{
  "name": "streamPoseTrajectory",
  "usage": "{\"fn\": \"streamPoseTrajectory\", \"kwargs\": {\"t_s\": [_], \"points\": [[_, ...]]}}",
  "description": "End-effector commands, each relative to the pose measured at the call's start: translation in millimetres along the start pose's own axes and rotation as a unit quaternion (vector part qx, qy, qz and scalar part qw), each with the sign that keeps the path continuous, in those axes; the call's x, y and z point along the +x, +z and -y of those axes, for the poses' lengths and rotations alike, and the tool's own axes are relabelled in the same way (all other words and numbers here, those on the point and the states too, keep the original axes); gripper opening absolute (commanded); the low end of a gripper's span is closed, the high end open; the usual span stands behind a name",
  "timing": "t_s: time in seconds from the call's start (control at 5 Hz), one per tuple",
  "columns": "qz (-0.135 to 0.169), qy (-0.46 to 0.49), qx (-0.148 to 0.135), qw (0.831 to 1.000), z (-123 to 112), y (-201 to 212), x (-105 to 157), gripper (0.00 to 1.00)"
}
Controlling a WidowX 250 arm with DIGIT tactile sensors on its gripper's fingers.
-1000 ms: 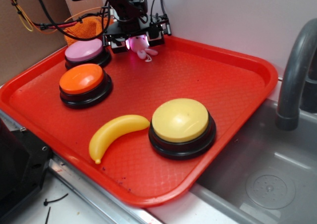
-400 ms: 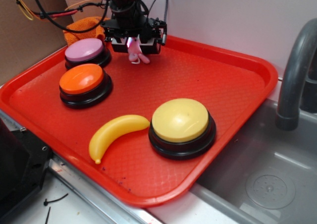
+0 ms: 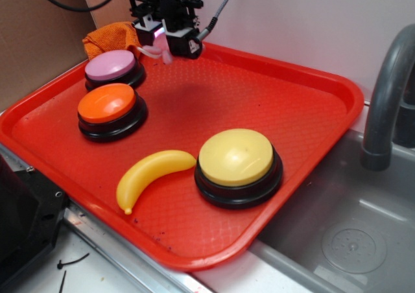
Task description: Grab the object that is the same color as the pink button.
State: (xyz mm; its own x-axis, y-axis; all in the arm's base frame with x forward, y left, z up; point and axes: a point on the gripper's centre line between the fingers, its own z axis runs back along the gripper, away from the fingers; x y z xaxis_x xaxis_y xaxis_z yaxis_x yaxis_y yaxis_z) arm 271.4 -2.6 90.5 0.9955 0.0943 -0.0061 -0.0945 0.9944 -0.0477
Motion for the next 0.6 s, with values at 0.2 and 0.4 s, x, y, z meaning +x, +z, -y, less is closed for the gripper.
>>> {"fn": "streamPoseTrajectory", "kwargs": {"t_s": [0.2,0.4], "points": [[0.016,-0.136,-0.01,0.991,31,82,-62,0.0],[0.008,-0.123,0.008,0.992,26,77,-63,0.0]]}}
